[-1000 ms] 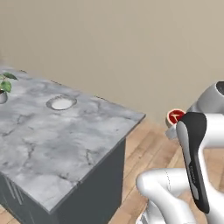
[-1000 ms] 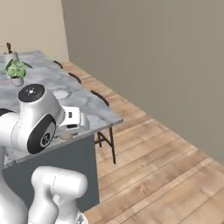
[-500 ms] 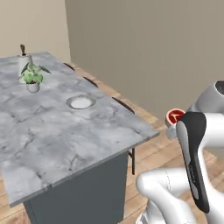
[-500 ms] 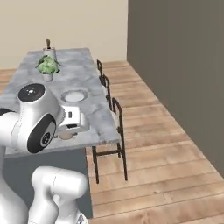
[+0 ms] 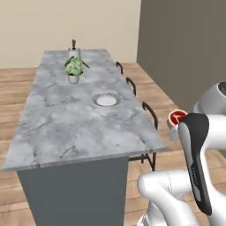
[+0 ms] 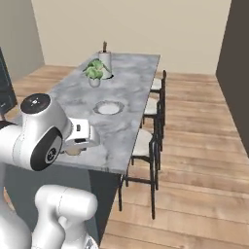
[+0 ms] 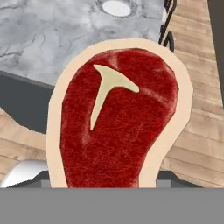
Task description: Take the steak from the fridge and place it on the digital scale on the counter by the fridge. Wait a few seconds for a reading, then move it to the plate on the dining counter.
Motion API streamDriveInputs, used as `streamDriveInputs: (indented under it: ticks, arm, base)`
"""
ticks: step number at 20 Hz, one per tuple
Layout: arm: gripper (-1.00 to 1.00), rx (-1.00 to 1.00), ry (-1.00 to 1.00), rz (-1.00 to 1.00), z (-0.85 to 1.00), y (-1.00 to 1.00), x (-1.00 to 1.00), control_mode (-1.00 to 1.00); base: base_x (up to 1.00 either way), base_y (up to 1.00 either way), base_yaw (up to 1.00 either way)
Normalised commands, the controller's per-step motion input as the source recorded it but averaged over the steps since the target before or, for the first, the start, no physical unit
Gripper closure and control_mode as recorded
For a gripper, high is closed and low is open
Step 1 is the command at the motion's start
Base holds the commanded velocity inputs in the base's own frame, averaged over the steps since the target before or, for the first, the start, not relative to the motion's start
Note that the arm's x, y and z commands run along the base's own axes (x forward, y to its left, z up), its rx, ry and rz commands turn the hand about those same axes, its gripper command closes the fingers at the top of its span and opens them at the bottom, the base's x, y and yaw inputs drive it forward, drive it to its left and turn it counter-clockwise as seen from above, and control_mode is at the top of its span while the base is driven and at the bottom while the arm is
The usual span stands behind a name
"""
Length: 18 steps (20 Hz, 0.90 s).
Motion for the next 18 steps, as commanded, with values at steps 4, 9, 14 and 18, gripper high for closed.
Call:
streamDriveInputs:
  ticks: [4, 9, 14, 18]
  arm:
    - [1.0, 0.0, 0.0, 0.0, 0.0, 0.0, 0.0, 1.0]
    - [1.0, 0.0, 0.0, 0.0, 0.0, 0.0, 0.0, 1.0]
    - [1.0, 0.0, 0.0, 0.0, 0.0, 0.0, 0.0, 1.0]
    - [1.0, 0.0, 0.0, 0.0, 0.0, 0.0, 0.0, 1.0]
  base:
    - [0.04, -0.91, 0.58]
    - [0.06, -1.0, 0.53]
    - [0.04, -1.0, 0.46]
    - [0.41, -0.97, 0.45]
